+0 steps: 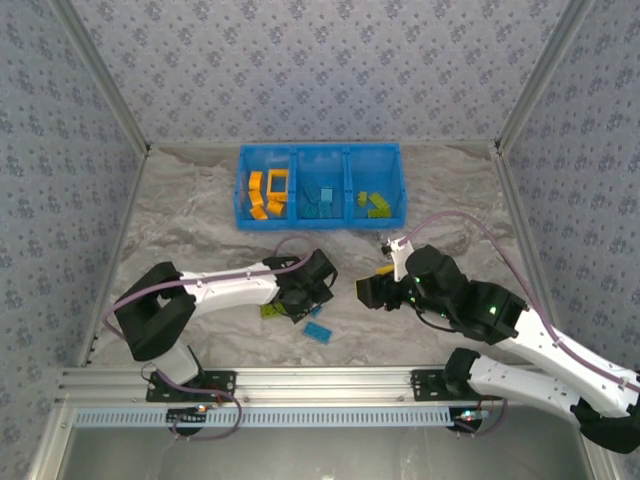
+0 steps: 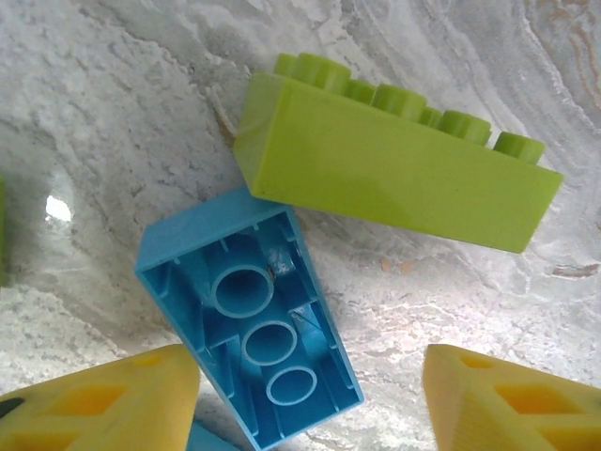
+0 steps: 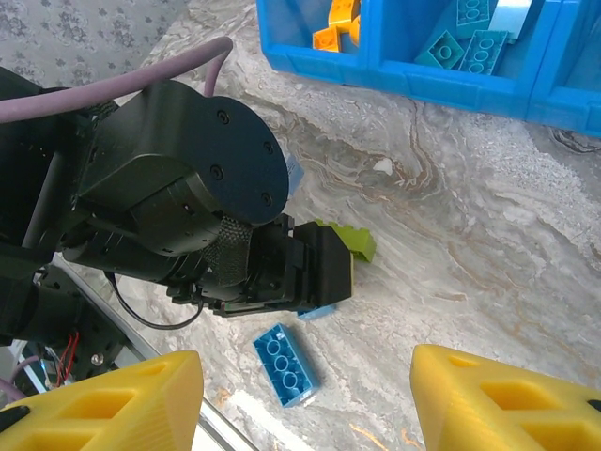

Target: Sort the legos into containers by color

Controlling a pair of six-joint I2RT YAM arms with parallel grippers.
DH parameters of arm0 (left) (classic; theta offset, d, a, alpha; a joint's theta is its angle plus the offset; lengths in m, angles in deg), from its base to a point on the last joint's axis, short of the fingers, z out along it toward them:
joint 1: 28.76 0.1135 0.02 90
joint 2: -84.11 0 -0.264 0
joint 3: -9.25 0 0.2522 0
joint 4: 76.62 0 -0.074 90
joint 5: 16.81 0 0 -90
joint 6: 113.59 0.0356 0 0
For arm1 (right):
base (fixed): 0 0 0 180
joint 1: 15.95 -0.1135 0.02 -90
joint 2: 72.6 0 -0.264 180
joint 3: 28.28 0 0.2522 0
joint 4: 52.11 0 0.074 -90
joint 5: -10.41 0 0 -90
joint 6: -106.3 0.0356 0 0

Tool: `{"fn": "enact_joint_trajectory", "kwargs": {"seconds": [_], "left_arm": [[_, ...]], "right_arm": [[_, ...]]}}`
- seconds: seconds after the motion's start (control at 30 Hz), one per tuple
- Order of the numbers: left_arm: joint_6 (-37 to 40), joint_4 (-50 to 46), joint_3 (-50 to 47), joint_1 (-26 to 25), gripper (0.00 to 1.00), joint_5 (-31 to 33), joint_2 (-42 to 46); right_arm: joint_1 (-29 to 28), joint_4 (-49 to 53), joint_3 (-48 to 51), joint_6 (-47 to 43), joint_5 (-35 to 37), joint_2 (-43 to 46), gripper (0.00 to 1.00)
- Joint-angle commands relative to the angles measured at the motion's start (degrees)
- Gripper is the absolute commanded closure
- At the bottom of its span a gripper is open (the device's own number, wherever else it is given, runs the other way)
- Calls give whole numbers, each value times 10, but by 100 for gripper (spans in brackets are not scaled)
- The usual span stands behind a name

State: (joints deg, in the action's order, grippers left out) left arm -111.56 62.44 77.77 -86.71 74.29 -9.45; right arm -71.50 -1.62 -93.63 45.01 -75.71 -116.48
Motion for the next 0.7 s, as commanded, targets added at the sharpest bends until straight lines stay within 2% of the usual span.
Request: {"fn": "enact_joint_trajectory", "kwargs": {"seconds": [0.0, 0.43, 0.67], "left_arm": [[7, 0, 3, 5, 43, 6, -12], [13, -2, 1, 5, 64, 4, -26], [50, -80, 62, -19, 67, 54, 19]], "right_arm": [[-4, 7, 3, 8, 13, 5, 37], [-3, 0, -2, 5, 16, 5, 37], [-1, 8, -19, -2, 29, 5, 37]]}}
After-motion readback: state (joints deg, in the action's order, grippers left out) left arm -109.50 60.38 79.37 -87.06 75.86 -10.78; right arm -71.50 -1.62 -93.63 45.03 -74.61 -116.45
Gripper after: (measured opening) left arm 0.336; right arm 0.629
